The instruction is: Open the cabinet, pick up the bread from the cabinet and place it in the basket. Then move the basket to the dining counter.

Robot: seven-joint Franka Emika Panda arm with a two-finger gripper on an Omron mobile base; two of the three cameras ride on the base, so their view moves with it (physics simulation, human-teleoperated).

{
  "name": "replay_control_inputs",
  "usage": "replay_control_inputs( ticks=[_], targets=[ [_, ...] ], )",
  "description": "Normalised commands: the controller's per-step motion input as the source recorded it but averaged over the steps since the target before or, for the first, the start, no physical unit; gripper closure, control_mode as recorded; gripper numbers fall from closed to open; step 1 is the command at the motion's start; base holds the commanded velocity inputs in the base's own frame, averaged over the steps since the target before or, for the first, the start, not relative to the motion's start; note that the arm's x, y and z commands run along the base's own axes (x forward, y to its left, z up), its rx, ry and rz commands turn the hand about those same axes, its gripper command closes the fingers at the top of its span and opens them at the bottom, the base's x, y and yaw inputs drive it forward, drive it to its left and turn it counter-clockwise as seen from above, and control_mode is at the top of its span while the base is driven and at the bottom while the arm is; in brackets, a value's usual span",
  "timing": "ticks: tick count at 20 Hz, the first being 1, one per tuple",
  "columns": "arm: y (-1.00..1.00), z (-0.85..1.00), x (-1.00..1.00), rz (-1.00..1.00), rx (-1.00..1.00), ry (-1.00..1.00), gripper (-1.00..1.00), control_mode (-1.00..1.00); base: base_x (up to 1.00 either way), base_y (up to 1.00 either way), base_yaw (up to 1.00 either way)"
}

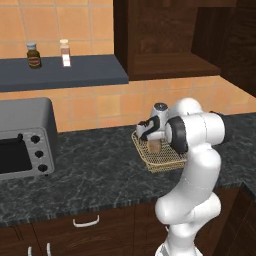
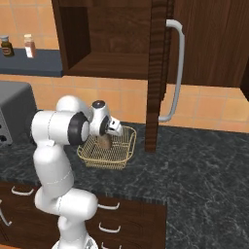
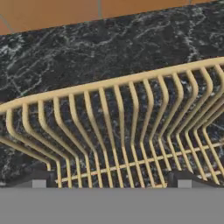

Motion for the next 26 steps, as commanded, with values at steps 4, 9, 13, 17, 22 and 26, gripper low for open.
replay_control_inputs(
  ticks=[4,9,13,17,22,26],
  targets=[
    [-0.08,-0.14,-0.52,0.04,0.02,-0.38,-1.0,-1.0,0.0,0.0,0.0],
    [-0.13,0.11,-0.61,0.0,0.01,-0.17,-1.0,-1.0,0.0,0.0,0.0],
    [-0.06,0.31,-0.41,-0.03,0.0,-0.05,-1.0,-1.0,0.0,0.0,0.0],
    [-0.01,0.67,-0.37,-0.02,0.0,-0.1,-1.0,-1.0,0.0,0.0,0.0],
    [-0.02,0.63,-0.44,-0.03,0.0,-0.06,-1.0,-1.0,0.0,0.0,0.0],
    [-0.07,0.56,-0.48,-0.15,0.04,0.0,-1.0,-1.0,0.0,0.0,0.0]
  ],
)
